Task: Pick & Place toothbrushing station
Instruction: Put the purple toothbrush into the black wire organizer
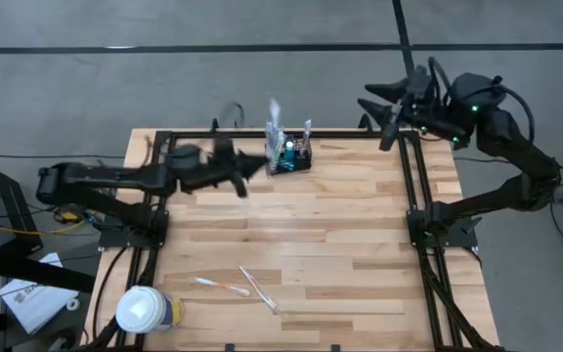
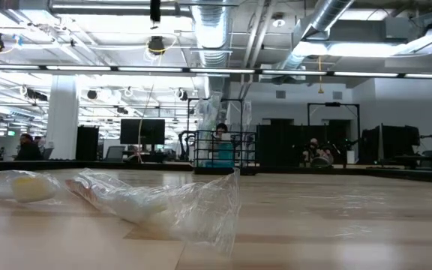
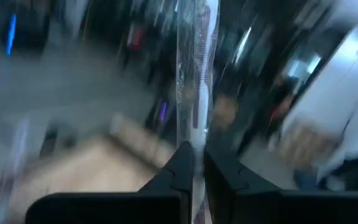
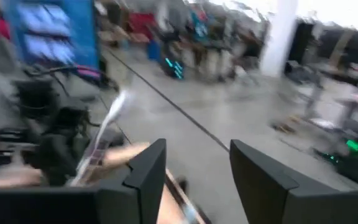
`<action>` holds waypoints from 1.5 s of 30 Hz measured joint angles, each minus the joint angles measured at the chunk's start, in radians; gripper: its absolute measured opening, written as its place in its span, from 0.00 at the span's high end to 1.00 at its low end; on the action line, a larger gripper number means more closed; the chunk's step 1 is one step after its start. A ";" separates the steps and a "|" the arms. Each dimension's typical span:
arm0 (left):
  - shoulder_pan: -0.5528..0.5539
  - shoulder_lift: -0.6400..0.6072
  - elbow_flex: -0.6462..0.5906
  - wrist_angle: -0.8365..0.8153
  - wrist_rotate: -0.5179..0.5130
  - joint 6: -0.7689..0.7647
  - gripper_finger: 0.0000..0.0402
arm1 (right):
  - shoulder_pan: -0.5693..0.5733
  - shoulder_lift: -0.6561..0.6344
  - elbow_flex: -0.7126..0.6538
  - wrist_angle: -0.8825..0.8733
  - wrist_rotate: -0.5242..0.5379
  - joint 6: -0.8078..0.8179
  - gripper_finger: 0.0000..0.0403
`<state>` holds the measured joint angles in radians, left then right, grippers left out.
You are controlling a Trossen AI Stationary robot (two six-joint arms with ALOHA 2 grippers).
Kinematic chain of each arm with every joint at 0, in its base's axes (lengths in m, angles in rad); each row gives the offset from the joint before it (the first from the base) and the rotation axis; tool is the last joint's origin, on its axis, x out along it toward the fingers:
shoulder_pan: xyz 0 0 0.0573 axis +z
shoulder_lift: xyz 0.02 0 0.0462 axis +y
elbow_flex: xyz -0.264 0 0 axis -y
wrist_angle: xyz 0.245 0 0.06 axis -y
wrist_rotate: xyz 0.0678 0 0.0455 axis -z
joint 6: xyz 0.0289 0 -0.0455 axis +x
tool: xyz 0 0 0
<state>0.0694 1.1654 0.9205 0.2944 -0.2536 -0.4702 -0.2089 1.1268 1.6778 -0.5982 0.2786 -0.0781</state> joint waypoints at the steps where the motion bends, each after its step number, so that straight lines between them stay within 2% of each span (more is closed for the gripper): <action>1: 0.004 -0.021 0.001 0.048 -0.011 0.034 0.98 | -0.008 0.007 -0.010 0.052 -0.048 0.013 0.57; 5: 0.015 -0.052 0.029 0.115 -0.034 0.142 0.98 | -0.021 0.068 -0.018 0.197 -0.230 0.078 0.49; 11: 0.014 0.005 0.138 0.126 0.058 0.229 0.98 | -0.026 0.207 -0.011 0.329 -0.358 0.139 0.45; 16: 0.016 0.093 0.206 0.135 0.116 0.249 0.98 | -0.027 0.312 0.097 0.375 -0.393 0.131 0.47; 24: 0.022 0.182 0.257 0.132 0.194 0.227 0.98 | -0.021 0.396 0.261 0.312 -0.473 0.131 0.53; 37: 0.045 0.191 0.273 0.136 0.220 0.227 0.98 | -0.021 0.398 0.276 0.262 -0.504 0.131 0.54; 41: 0.045 0.191 0.273 0.136 0.221 0.227 0.98 | -0.021 0.398 0.276 0.261 -0.510 0.131 0.60; 45: 0.045 0.191 0.273 0.136 0.224 0.227 0.98 | -0.023 0.398 0.276 0.261 -0.514 0.130 0.74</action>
<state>0.1147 1.3560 1.1931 0.4305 -0.0292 -0.2436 -0.2321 1.5246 1.9541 -0.3374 -0.2357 0.0523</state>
